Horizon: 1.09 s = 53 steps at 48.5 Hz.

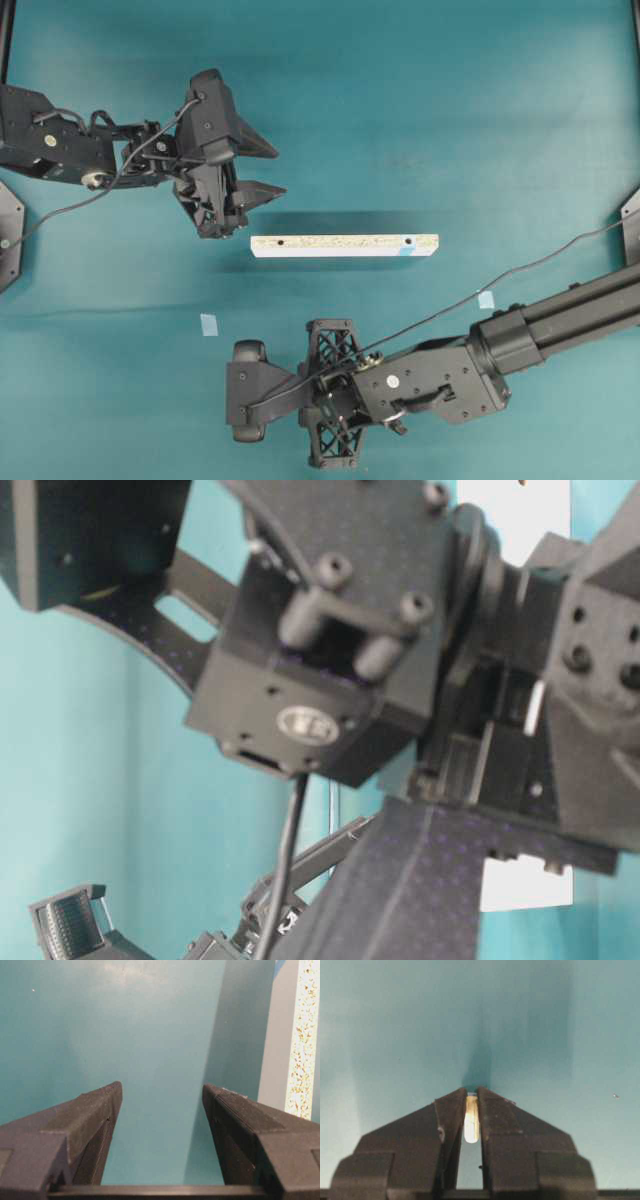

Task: Insert the rod into the hole on the wooden board.
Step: 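Lift the peg with the right gripper off the table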

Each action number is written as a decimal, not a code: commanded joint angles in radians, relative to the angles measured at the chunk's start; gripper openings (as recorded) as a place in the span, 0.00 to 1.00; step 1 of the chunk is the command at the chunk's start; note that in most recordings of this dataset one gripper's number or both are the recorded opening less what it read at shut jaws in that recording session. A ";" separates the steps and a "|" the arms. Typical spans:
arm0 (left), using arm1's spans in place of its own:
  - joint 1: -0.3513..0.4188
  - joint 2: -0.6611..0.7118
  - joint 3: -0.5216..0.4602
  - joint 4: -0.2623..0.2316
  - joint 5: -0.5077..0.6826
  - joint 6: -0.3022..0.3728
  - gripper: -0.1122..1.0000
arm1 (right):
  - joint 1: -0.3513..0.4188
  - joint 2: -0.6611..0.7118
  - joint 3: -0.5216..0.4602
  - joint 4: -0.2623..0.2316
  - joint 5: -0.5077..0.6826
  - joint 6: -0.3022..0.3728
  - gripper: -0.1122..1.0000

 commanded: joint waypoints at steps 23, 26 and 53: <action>-0.003 -0.018 -0.002 -0.002 0.003 -0.009 0.77 | 0.005 -0.049 -0.029 -0.069 -0.006 -0.003 0.20; -0.003 -0.020 -0.003 0.000 0.003 -0.009 0.77 | 0.005 -0.055 -0.029 -0.081 -0.005 -0.003 0.20; -0.015 -0.026 -0.006 -0.002 0.020 -0.026 0.77 | -0.017 -0.161 -0.029 -0.087 -0.012 0.008 0.20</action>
